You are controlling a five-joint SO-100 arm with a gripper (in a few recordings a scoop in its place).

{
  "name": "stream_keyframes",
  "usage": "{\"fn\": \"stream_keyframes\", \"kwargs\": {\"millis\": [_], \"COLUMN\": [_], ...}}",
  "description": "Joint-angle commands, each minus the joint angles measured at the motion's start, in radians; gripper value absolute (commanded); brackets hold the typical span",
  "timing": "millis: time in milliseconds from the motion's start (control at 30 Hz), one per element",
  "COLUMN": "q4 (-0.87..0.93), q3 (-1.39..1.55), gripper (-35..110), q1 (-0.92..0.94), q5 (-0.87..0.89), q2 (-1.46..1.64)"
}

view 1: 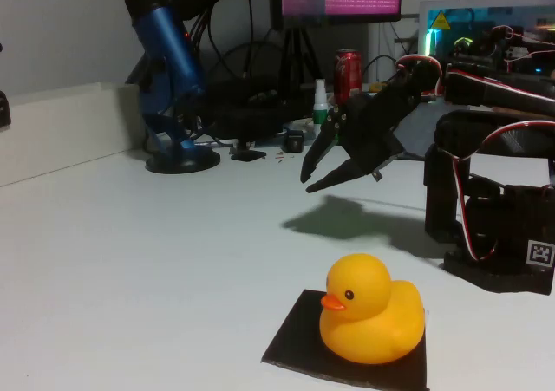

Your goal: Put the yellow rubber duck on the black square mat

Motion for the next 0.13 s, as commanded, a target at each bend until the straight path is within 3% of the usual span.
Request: {"fn": "stream_keyframes", "kwargs": {"millis": [0,100], "q4": [0.002,0.002], "q3": [0.002,0.002], "gripper": [4,4], "q1": [-0.015,-0.015], "q5": [0.008,0.008], "q2": [0.025,0.025]}}
